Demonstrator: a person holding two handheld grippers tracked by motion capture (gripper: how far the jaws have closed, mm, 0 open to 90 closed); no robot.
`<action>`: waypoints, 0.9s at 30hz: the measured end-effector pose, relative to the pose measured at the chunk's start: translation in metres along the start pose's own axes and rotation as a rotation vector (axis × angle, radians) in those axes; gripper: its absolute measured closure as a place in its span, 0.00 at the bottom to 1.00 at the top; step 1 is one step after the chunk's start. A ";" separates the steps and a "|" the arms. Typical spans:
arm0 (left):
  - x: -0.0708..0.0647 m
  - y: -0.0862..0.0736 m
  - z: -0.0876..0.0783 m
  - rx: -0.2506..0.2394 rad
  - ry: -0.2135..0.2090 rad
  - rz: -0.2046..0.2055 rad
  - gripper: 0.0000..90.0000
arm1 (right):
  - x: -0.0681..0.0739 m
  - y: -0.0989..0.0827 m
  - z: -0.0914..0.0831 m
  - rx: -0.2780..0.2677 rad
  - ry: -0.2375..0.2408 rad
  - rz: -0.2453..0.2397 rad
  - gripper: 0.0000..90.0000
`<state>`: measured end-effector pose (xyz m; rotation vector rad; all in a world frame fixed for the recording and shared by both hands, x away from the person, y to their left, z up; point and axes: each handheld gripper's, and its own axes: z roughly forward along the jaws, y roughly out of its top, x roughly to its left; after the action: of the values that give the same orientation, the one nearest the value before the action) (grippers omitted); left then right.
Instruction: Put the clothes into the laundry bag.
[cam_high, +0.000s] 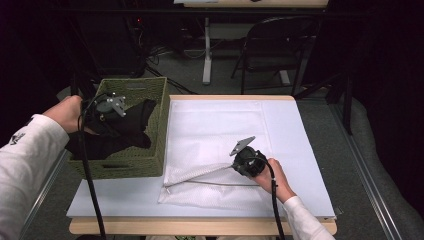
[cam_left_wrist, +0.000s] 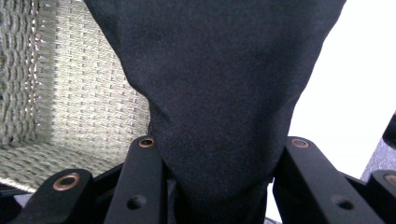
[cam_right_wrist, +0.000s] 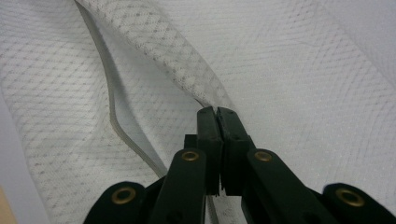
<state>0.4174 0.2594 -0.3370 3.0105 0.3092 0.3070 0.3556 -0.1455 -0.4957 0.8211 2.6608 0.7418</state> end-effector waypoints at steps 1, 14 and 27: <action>-0.001 0.001 -0.002 0.004 -0.004 0.005 0.73 | 0.000 0.000 0.000 -0.001 0.000 0.000 0.99; -0.023 0.016 -0.017 0.053 -0.060 0.008 0.73 | 0.000 0.000 0.000 0.001 -0.003 -0.002 0.99; -0.058 0.042 -0.011 0.073 -0.127 0.013 0.73 | 0.000 0.002 0.000 -0.011 -0.013 -0.027 0.99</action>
<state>0.3676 0.2070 -0.3319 3.0871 0.2956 0.1066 0.3565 -0.1446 -0.4949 0.7829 2.6488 0.7420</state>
